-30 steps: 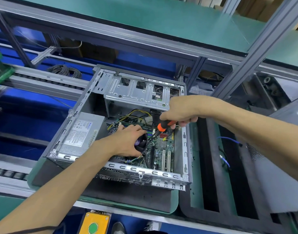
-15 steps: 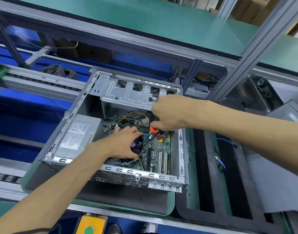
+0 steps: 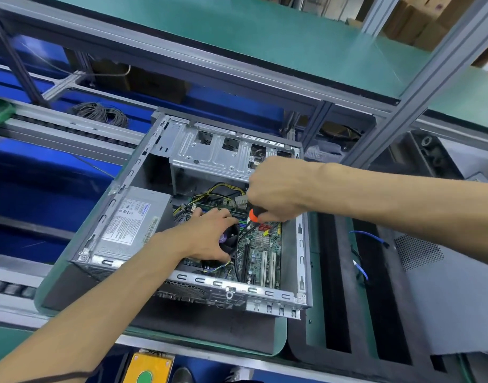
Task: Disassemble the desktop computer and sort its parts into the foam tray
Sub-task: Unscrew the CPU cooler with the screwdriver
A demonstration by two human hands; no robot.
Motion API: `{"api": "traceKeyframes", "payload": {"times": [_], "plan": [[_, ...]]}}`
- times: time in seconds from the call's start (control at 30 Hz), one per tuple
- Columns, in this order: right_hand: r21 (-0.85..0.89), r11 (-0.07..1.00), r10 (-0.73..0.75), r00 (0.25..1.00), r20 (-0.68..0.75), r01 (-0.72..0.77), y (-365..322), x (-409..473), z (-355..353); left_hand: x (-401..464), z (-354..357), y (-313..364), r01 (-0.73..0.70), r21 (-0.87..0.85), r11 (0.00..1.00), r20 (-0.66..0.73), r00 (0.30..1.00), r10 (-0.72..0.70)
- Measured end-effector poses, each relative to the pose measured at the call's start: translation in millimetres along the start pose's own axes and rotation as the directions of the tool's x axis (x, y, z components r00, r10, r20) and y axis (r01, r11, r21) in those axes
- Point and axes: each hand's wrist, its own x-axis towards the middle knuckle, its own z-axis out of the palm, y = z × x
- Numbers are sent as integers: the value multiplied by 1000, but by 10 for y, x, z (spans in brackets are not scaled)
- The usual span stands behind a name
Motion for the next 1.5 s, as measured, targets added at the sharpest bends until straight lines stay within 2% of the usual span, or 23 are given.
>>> {"api": "traceKeyframes", "payload": {"times": [0.03, 0.1, 0.2, 0.27, 0.33, 0.4, 0.47, 0.53, 0.6, 0.63, 0.67, 0.73, 0.77, 0.83, 0.9, 0.97, 1.03, 1.07, 1.13, 1.17, 1.23, 1.37, 1.5], "plan": [[-45, 998, -46, 998, -40, 44, -15, -20, 10, 0, -2, 3, 1, 1, 1000, 1, 1000, -1], [-29, 1000, 1, 998, -66, -3, -11, -25, 33, -11, -16, 16, 11, 5, 1000, 1, 1000, -11], [196, 956, 247, 961, -129, -219, -22, -27, 95, -64, -70, 52, 10, -60, 998, -46, 999, -13], [358, 888, 363, 918, -162, -288, -68, -21, 144, -109, -144, 111, -42, -272, 961, -157, 988, -1], [519, 798, 473, 852, -226, -306, -137, -26, 178, -164, -265, 203, -150, -528, 836, -299, 954, -17], [667, 672, 619, 739, -266, -323, -198, -40, 228, -194, -412, 317, -265, -653, 709, -408, 912, -35], [823, 475, 766, 606, -213, -312, -230, -34, 295, -175, -527, 405, -367, -745, 557, -463, 886, -37], [958, 222, 870, 480, -111, -181, -266, -19, 353, -125, -641, 480, -417, -854, 311, -464, 881, -92], [1000, 2, 914, 407, 3, -12, -336, 35, 350, -35, -768, 580, -399, -916, 48, -400, 892, -211], [992, -101, 912, 404, 65, 69, -395, 92, 317, 20, -843, 630, -376, -926, -19, -356, 892, -279], [971, -194, 903, 411, 121, 142, -460, 151, 272, 73, -906, 667, -355, -934, -41, -322, 886, -334], [905, -315, 897, 400, 186, 286, -565, 277, 189, 113, -965, 732, -345, -938, 25, -333, 884, -327], [868, -343, 905, 372, 205, 357, -585, 342, 176, 139, -988, 773, -336, -940, 66, -339, 887, -313], [804, -384, 911, 331, 248, 455, -591, 433, 161, 188, -1014, 854, -314, -946, 75, -321, 887, -331], [771, -381, 920, 289, 263, 510, -573, 504, 169, 156, -969, 877, -334, -942, 15, -322, 894, -311], [755, -361, 931, 255, 260, 547, -534, 583, 183, 89, -933, 841, -305, -952, 24, -297, 902, -313], [723, -362, 932, 248, 265, 588, -467, 648, 199, 63, -876, 758, -316, -947, 55, -315, 883, -347], [699, -369, 929, 248, 273, 613, -427, 672, 214, 45, -838, 713, -347, -937, 38, -338, 877, -342], [644, -393, 919, 251, 305, 656, -347, 701, 258, -13, -745, 633, -392, -920, 19, -378, 874, -306], [624, -403, 913, 249, 322, 669, -314, 712, 278, -53, -688, 594, -401, -915, 42, -397, 876, -274], [618, -408, 909, 238, 342, 672, -277, 740, 300, -132, -595, 532, -406, -900, 160, -433, 877, -207], [602, -435, 892, 227, 392, 670, -222, 738, 311, -235, -667, 449, -357, -737, 574, -518, 844, -141], [595, -403, 893, 156, 422, 695, -247, 623, 384, -223, -887, 456, -229, -518, 824, -575, 807, -138]]}}
